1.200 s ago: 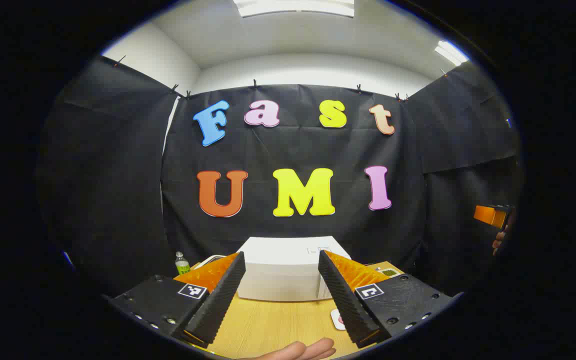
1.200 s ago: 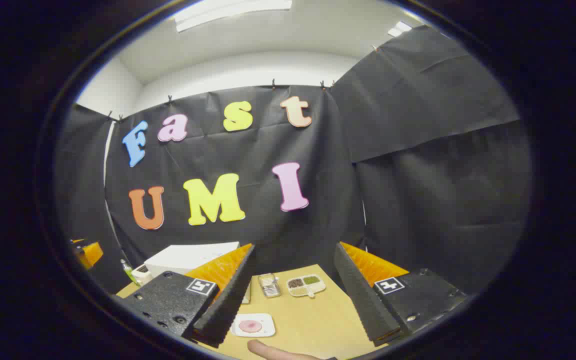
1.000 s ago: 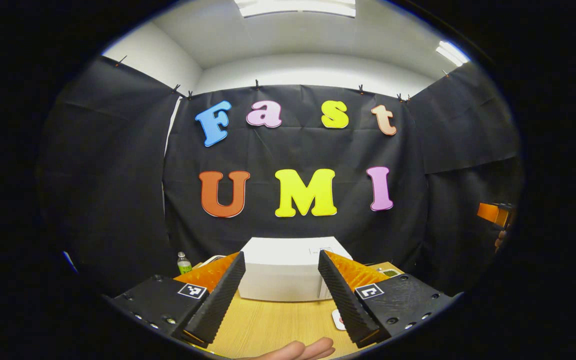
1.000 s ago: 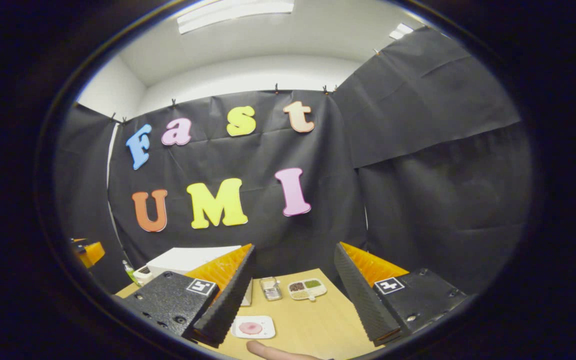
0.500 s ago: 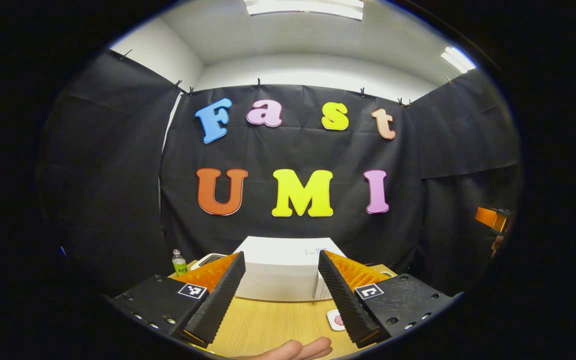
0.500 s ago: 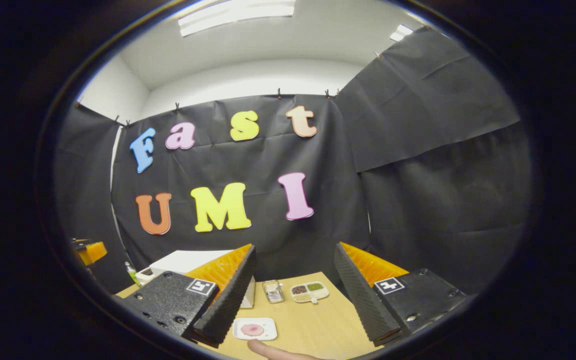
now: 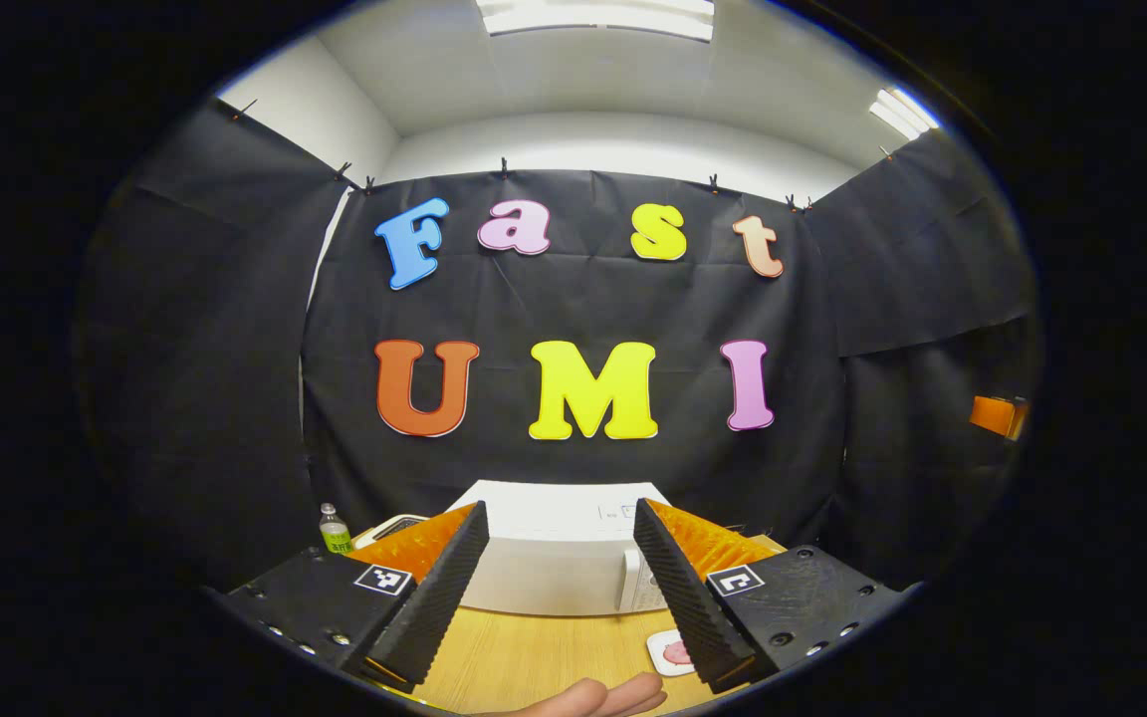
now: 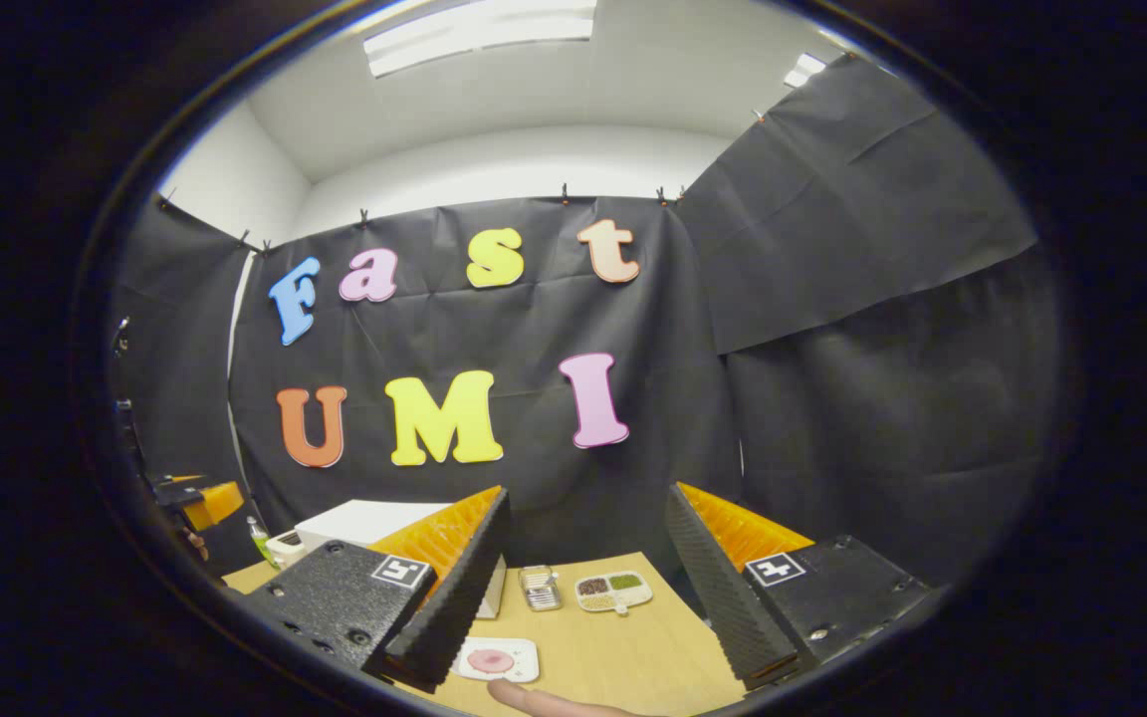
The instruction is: Open the microwave oven with the left hand, put the food in, and close the microwave oven.
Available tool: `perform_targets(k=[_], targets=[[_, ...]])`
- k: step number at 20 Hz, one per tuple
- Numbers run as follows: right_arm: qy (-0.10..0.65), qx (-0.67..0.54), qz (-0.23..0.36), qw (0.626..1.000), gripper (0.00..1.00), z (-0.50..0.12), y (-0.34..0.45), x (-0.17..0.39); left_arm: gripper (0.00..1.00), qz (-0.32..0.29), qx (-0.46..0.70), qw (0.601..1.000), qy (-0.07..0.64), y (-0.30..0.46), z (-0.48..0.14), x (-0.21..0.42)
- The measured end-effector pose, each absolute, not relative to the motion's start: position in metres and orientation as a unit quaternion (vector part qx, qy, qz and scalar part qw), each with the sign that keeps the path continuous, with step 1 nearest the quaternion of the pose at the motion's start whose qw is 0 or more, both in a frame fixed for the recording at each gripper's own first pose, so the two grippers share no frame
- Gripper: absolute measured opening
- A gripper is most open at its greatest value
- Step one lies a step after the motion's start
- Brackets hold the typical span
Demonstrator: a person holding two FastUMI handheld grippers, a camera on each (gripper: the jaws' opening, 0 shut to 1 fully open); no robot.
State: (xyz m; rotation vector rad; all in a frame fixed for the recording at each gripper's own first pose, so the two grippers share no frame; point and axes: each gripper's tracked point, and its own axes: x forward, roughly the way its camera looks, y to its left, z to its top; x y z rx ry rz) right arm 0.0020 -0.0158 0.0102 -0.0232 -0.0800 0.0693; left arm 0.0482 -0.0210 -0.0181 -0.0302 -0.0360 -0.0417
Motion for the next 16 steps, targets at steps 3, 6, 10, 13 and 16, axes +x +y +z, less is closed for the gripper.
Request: perform_targets(k=[3,6,10,13,16], targets=[[-0.035,-0.018,0.041,0.998,1.00,0.005,-0.016,0.009,0.92,-0.038,-0.022,0.999,-0.001,-0.044,-0.046,0.076],[-0.030,-0.030,0.048,0.998,0.90,0.004,-0.017,0.014,0.92,-0.048,-0.027,0.998,0.020,-0.063,-0.080,0.107],[-0.040,-0.041,0.044,0.997,0.90,0.005,-0.024,0.019,0.92,-0.067,-0.031,0.996,0.042,-0.089,-0.127,0.152],[-0.036,-0.039,0.042,0.998,1.00,-0.005,-0.029,0.024,0.92,-0.077,-0.032,0.996,0.043,-0.104,-0.155,0.178],[-0.029,-0.046,0.036,0.998,0.90,-0.016,-0.037,0.033,0.92,-0.070,-0.015,0.995,0.063,-0.114,-0.196,0.205]])
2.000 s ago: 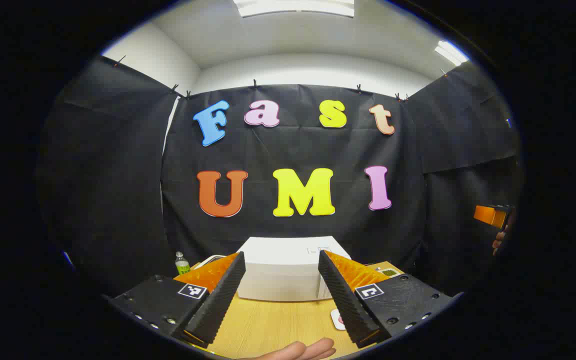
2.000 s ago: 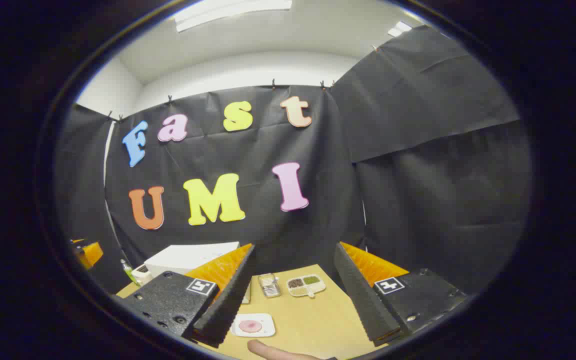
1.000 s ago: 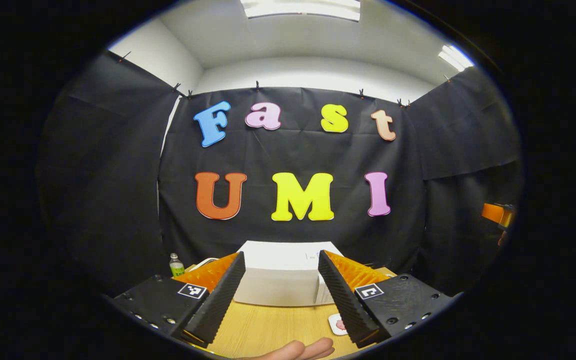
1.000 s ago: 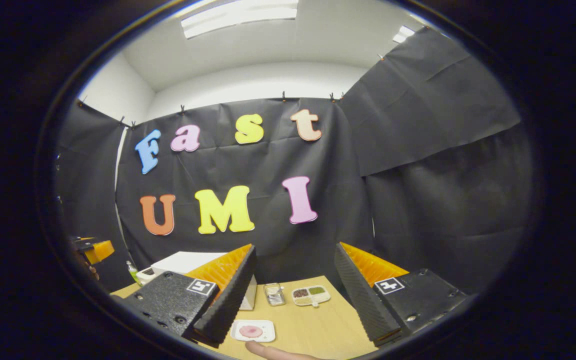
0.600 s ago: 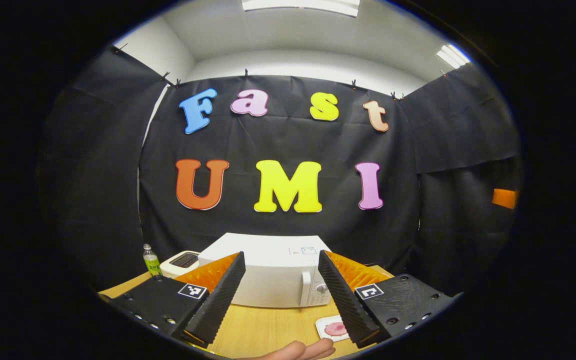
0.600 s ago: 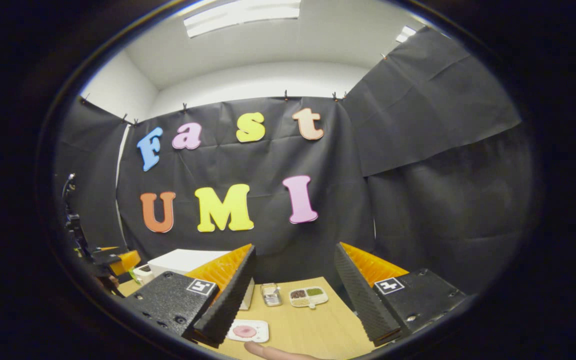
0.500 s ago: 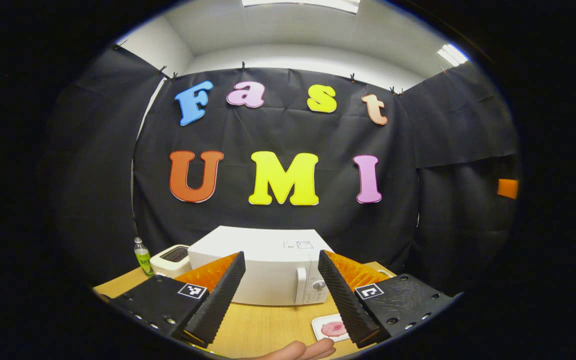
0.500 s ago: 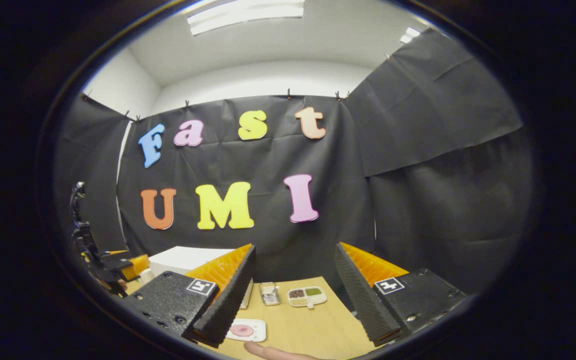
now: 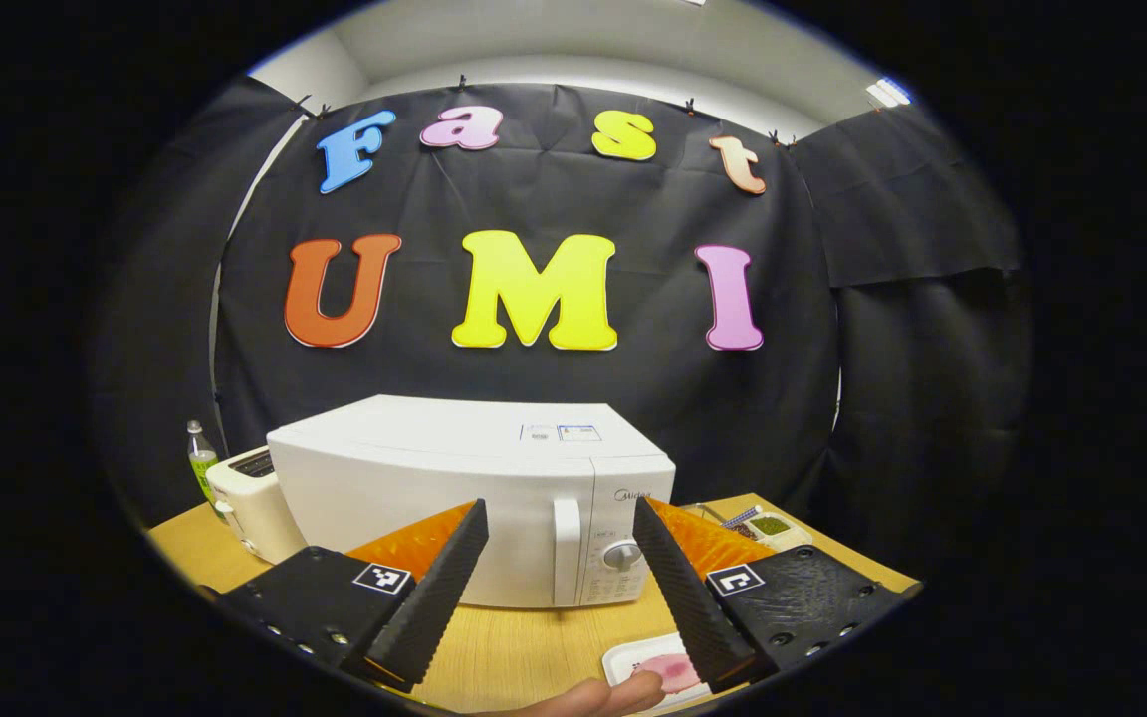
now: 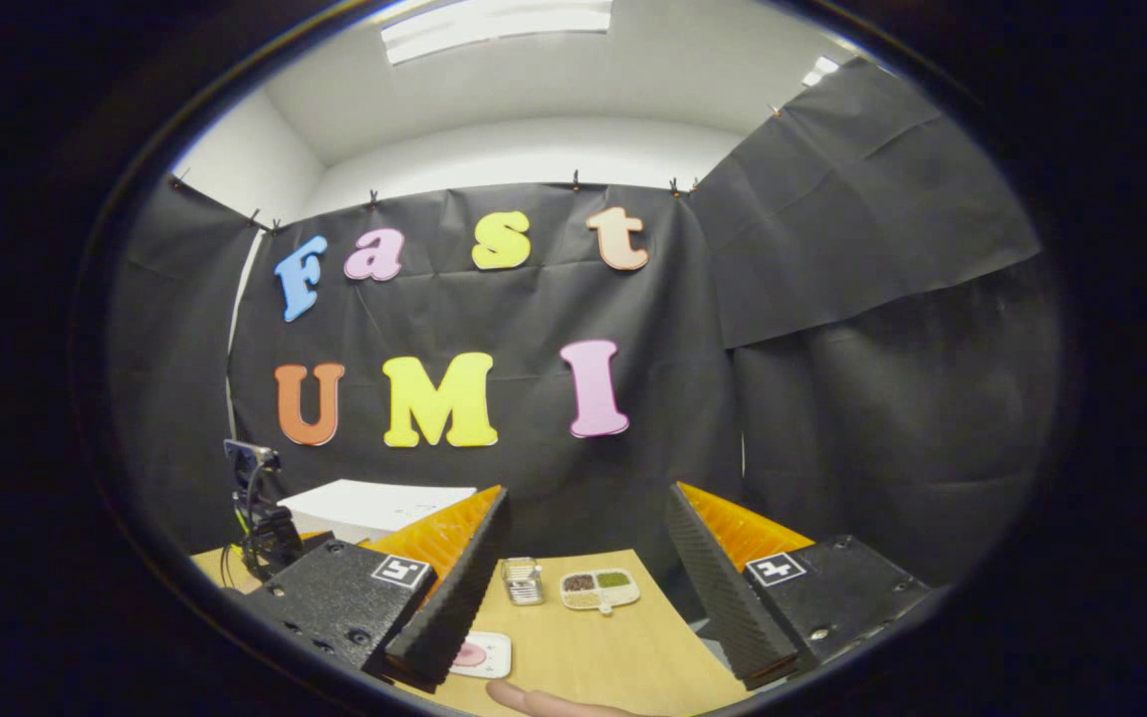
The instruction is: Open the microwave oven with the left hand, put the food in, and close the microwave oven.
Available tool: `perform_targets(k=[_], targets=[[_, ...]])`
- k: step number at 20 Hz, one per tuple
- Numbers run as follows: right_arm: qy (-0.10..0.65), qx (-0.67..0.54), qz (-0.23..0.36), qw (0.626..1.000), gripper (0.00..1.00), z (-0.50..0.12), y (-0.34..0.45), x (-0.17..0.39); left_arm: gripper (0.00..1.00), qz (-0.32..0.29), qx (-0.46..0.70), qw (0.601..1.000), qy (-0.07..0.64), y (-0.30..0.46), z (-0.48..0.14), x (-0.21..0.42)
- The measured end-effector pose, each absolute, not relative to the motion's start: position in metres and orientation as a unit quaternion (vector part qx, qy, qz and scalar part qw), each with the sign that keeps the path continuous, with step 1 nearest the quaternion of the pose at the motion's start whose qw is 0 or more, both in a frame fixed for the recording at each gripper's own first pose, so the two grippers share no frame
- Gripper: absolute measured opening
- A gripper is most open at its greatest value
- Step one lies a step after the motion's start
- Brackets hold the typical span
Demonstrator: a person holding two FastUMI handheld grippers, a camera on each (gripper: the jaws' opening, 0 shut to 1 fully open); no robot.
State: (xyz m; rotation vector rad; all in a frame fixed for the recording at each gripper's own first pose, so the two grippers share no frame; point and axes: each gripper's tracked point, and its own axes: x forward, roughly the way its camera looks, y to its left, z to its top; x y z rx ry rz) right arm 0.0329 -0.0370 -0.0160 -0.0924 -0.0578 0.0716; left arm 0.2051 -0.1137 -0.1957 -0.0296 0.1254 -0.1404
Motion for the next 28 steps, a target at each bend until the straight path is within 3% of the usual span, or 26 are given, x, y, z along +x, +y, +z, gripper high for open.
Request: perform_targets(k=[1,3,4,5,6,7,8,9,10,11,13,14,15,16,17,18,20,22,24,25,26,27,28], targets=[[-0.029,-0.053,0.029,0.998,1.00,-0.019,-0.040,0.036,0.92,-0.066,-0.006,0.995,0.072,-0.117,-0.211,0.213],[-0.032,-0.059,0.022,0.998,1.00,-0.025,-0.047,0.038,0.92,-0.064,0.002,0.994,0.084,-0.123,-0.234,0.228],[-0.030,-0.058,0.019,0.998,0.91,-0.028,-0.050,0.040,0.93,-0.060,-0.001,0.995,0.085,-0.126,-0.243,0.235],[-0.027,-0.057,0.018,0.998,0.90,-0.034,-0.052,0.043,0.93,-0.055,-0.008,0.995,0.086,-0.127,-0.252,0.242],[-0.022,-0.055,0.020,0.998,1.00,-0.040,-0.053,0.045,0.93,-0.053,-0.011,0.994,0.091,-0.130,-0.261,0.247],[-0.015,-0.054,0.022,0.998,1.00,-0.048,-0.055,0.049,0.92,-0.047,-0.007,0.994,0.094,-0.130,-0.267,0.253],[-0.012,-0.050,0.031,0.998,0.91,-0.052,-0.053,0.050,0.93,-0.045,-0.002,0.994,0.096,-0.131,-0.271,0.256],[-0.012,-0.044,0.043,0.998,1.00,-0.054,-0.048,0.051,0.93,-0.048,-0.002,0.994,0.096,-0.134,-0.274,0.261],[-0.012,-0.039,0.050,0.998,0.91,-0.054,-0.046,0.052,0.92,-0.055,-0.006,0.994,0.092,-0.137,-0.275,0.263],[-0.015,-0.036,0.057,0.998,1.00,-0.056,-0.045,0.052,0.88,-0.065,-0.006,0.995,0.081,-0.142,-0.272,0.265],[-0.023,-0.033,0.071,0.997,1.00,-0.054,-0.039,0.049,0.60,-0.053,-0.001,0.996,0.076,-0.136,-0.274,0.273],[-0.027,-0.034,0.074,0.996,1.00,-0.053,-0.037,0.048,0.67,-0.057,-0.004,0.995,0.088,-0.137,-0.282,0.275],[-0.033,-0.037,0.078,0.996,1.00,-0.051,-0.035,0.045,0.67,-0.055,-0.006,0.994,0.094,-0.136,-0.286,0.278],[-0.039,-0.041,0.080,0.995,0.90,-0.050,-0.032,0.042,0.67,-0.049,-0.005,0.994,0.100,-0.131,-0.291,0.279],[-0.043,-0.045,0.084,0.995,1.00,-0.050,-0.030,0.039,0.67,-0.042,-0.005,0.993,0.108,-0.126,-0.298,0.282],[-0.047,-0.050,0.089,0.994,1.00,-0.048,-0.026,0.035,0.58,-0.039,-0.004,0.992,0.116,-0.124,-0.305,0.284],[-0.062,-0.062,0.110,0.990,1.00,-0.044,-0.013,0.027,0.51,-0.038,-0.014,0.992,0.124,-0.122,-0.311,0.286],[-0.073,-0.086,0.116,0.987,1.00,-0.046,-0.009,0.022,0.61,-0.044,-0.026,0.991,0.127,-0.128,-0.310,0.284],[-0.074,-0.111,0.105,0.986,1.00,-0.053,-0.009,0.020,0.26,-0.041,-0.015,0.990,0.131,-0.130,-0.311,0.286],[-0.070,-0.121,0.091,0.986,1.00,-0.057,-0.013,0.020,0.26,-0.038,-0.001,0.990,0.133,-0.129,-0.309,0.284],[-0.065,-0.128,0.085,0.986,1.00,-0.062,-0.012,0.016,0.18,-0.034,0.003,0.989,0.143,-0.128,-0.313,0.283],[-0.056,-0.131,0.076,0.987,1.00,-0.066,-0.010,0.013,0.18,-0.031,-0.009,0.988,0.152,-0.128,-0.317,0.281],[-0.051,-0.127,0.076,0.988,1.00,-0.067,-0.008,0.010,0.13,-0.030,-0.020,0.988,0.153,-0.128,-0.318,0.281]])
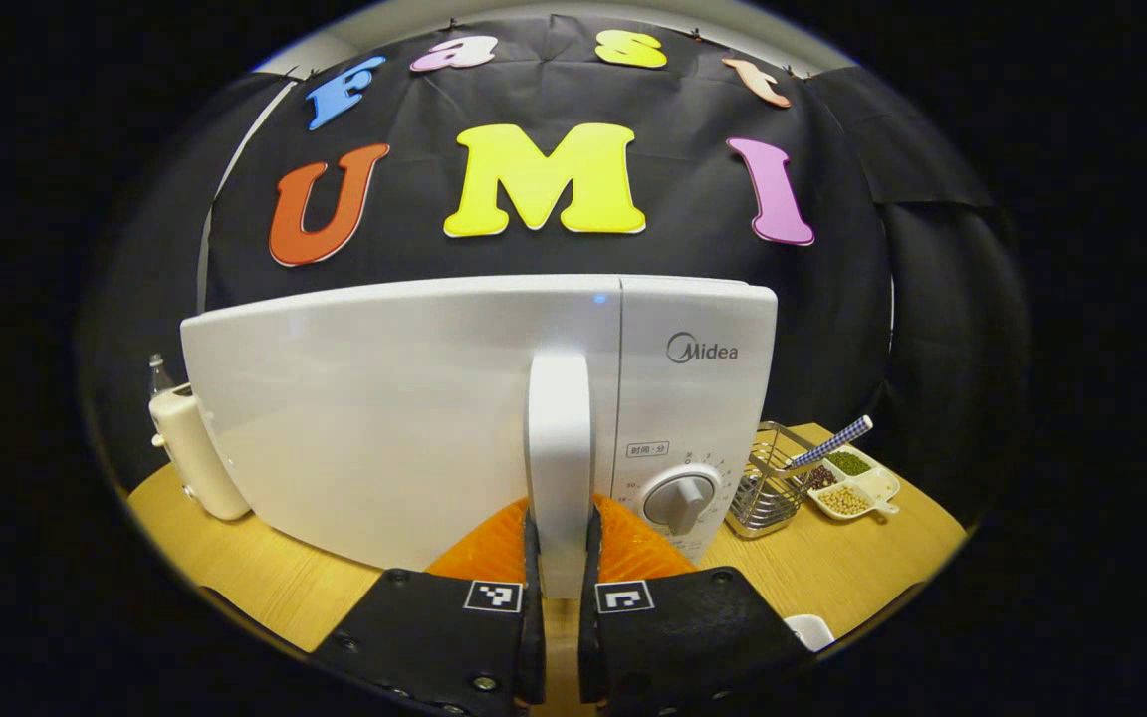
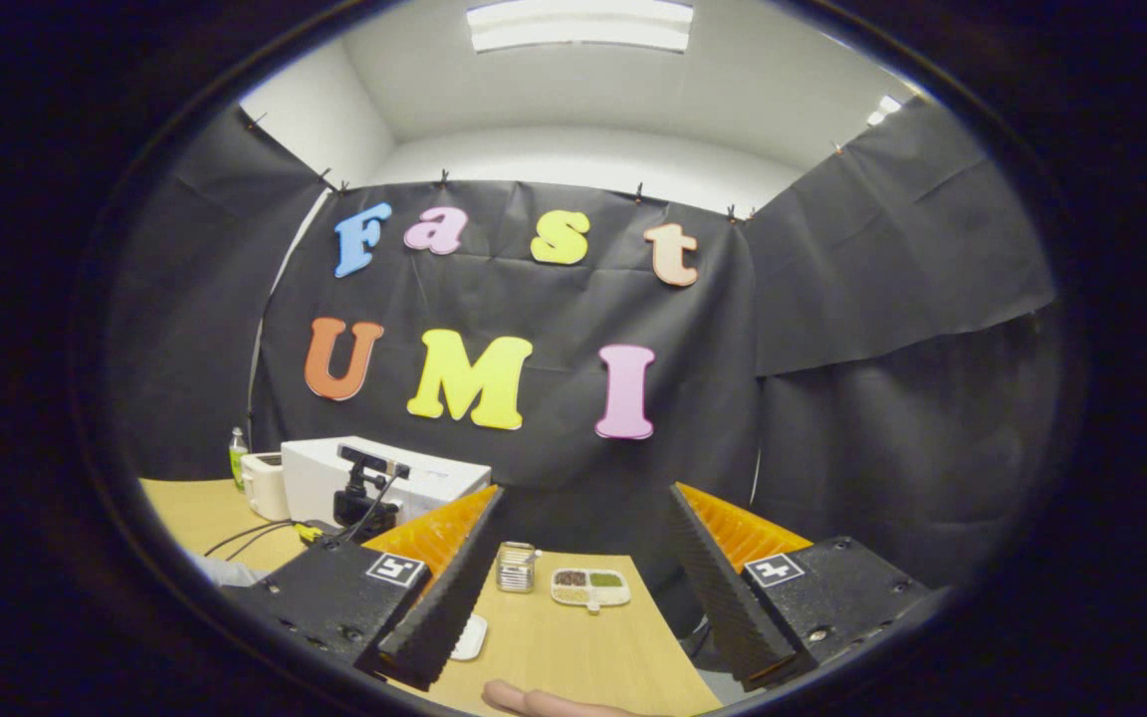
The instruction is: Open the microwave oven with the left hand, put the food in, and close the microwave oven.
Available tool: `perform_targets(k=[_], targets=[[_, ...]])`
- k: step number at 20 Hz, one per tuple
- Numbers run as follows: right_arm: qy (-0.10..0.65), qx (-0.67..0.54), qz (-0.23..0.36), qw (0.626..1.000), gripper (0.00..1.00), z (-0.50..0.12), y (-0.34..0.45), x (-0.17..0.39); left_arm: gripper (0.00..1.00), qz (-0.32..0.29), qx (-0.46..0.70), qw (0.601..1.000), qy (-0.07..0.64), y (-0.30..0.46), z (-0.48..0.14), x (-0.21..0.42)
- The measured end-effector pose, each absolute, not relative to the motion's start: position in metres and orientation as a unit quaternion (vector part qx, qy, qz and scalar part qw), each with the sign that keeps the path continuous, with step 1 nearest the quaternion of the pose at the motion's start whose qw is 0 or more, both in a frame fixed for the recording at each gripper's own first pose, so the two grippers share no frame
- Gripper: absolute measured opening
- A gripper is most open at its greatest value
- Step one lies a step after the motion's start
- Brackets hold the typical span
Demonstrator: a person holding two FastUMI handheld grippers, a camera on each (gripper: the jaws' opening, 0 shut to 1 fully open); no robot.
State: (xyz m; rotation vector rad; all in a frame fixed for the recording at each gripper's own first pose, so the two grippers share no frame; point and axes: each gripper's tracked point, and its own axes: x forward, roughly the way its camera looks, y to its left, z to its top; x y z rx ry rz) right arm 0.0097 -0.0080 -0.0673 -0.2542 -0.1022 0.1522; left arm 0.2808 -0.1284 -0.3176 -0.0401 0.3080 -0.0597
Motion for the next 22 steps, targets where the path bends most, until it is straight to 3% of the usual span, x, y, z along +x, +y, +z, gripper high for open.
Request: perform_targets(k=[2,3,6,9,10,11,22], targets=[[-0.039,-0.112,0.070,0.990,0.94,-0.065,-0.005,0.007,0.07,-0.033,-0.017,0.986,0.160,-0.129,-0.316,0.279],[-0.034,-0.108,0.065,0.991,1.00,-0.064,-0.007,0.008,0.07,-0.035,-0.011,0.987,0.158,-0.128,-0.316,0.279],[-0.029,-0.097,0.058,0.993,0.96,-0.053,-0.007,0.006,0.07,-0.044,-0.020,0.986,0.160,-0.127,-0.315,0.272],[-0.032,-0.087,0.067,0.993,1.00,-0.046,-0.002,0.000,0.03,-0.035,-0.004,0.988,0.153,-0.122,-0.309,0.258],[-0.034,-0.086,0.067,0.993,0.96,-0.045,-0.002,-0.001,0.02,-0.040,-0.011,0.987,0.155,-0.121,-0.310,0.249],[-0.034,-0.086,0.067,0.993,1.00,-0.046,-0.002,-0.002,0.02,-0.048,-0.021,0.987,0.150,-0.119,-0.310,0.238],[-0.012,-0.061,0.069,0.996,1.00,-0.050,0.018,-0.025,0.02,-0.111,-0.038,0.981,0.153,-0.073,-0.306,0.142]])
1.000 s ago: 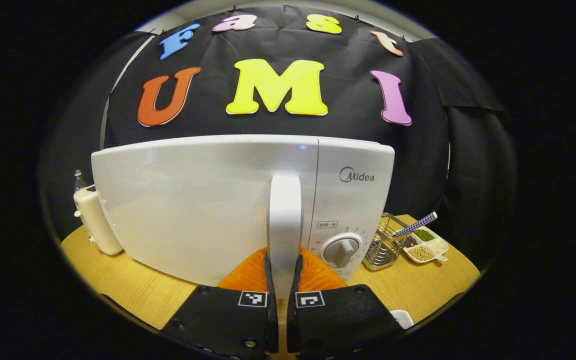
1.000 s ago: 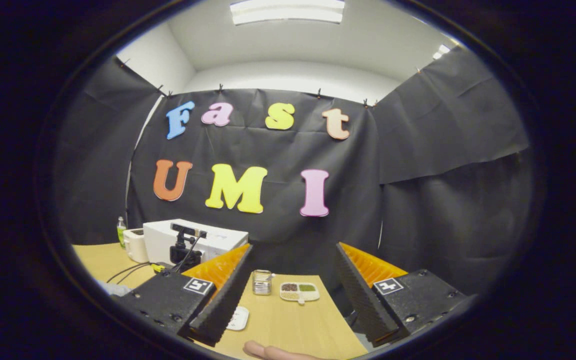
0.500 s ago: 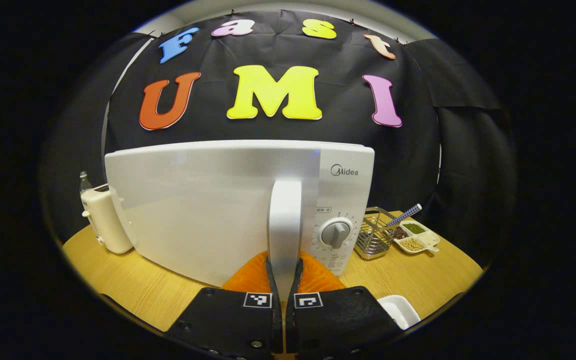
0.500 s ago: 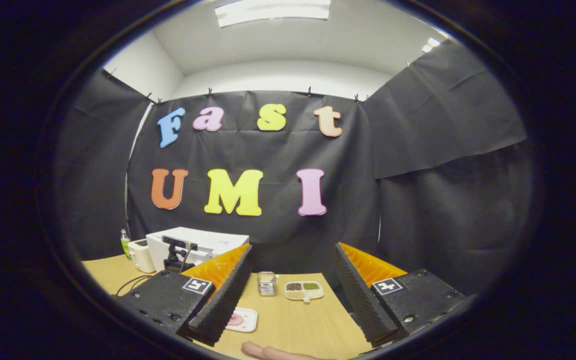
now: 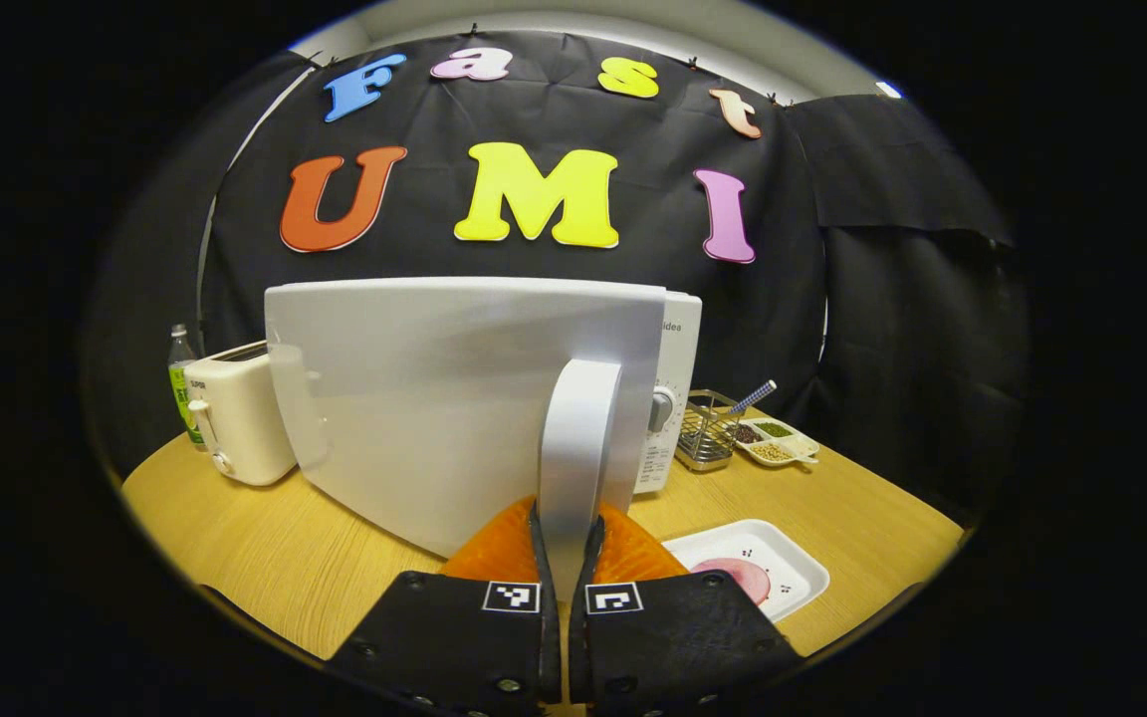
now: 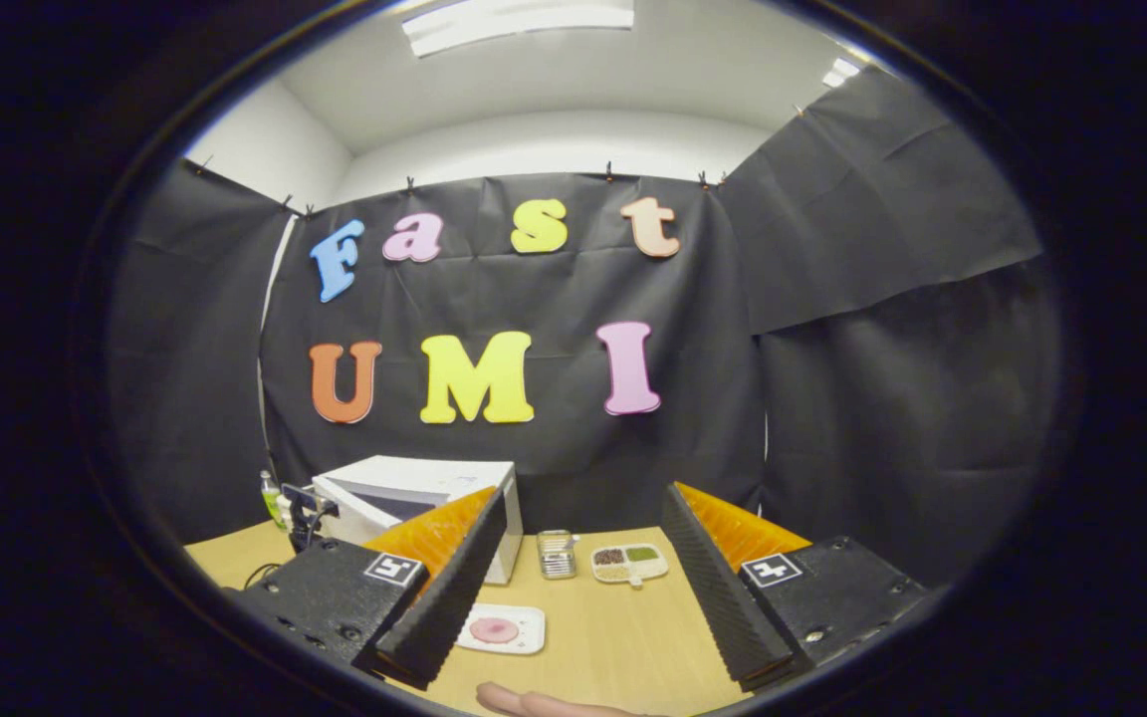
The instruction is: Open the microwave oven with the left hand, put the food in, and close the microwave oven.
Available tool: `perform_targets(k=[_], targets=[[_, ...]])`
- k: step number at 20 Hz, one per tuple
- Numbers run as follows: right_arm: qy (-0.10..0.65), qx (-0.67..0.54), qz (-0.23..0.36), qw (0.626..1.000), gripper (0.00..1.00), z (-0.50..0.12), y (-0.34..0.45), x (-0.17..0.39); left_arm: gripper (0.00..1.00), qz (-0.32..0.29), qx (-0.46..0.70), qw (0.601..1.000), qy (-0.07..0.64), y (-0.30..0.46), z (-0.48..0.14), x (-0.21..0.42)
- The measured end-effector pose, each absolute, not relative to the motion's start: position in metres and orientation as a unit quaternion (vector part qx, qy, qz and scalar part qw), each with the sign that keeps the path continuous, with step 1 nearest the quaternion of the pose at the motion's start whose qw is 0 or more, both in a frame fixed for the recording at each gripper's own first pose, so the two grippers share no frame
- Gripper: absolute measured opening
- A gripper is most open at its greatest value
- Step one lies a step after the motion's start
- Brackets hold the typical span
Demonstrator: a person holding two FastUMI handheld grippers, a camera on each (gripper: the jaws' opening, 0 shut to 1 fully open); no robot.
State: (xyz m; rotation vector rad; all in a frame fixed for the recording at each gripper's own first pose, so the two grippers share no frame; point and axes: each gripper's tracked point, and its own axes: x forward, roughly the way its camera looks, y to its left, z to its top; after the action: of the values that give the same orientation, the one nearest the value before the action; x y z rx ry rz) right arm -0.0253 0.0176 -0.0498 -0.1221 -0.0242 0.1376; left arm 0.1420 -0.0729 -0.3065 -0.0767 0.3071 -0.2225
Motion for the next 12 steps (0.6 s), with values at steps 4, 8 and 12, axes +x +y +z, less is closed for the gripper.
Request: perform_targets(k=[4,8,12], targets=[[-0.022,-0.066,0.068,0.995,1.00,-0.041,0.022,-0.038,0.08,-0.113,-0.031,0.982,0.151,-0.049,-0.304,0.112],[-0.019,-0.060,0.072,0.995,1.00,-0.044,0.032,-0.041,0.14,-0.115,-0.024,0.982,0.149,-0.018,-0.304,0.084],[-0.003,-0.062,0.086,0.994,1.00,-0.058,0.049,-0.040,0.13,-0.097,-0.028,0.984,0.144,0.024,-0.302,0.056]])
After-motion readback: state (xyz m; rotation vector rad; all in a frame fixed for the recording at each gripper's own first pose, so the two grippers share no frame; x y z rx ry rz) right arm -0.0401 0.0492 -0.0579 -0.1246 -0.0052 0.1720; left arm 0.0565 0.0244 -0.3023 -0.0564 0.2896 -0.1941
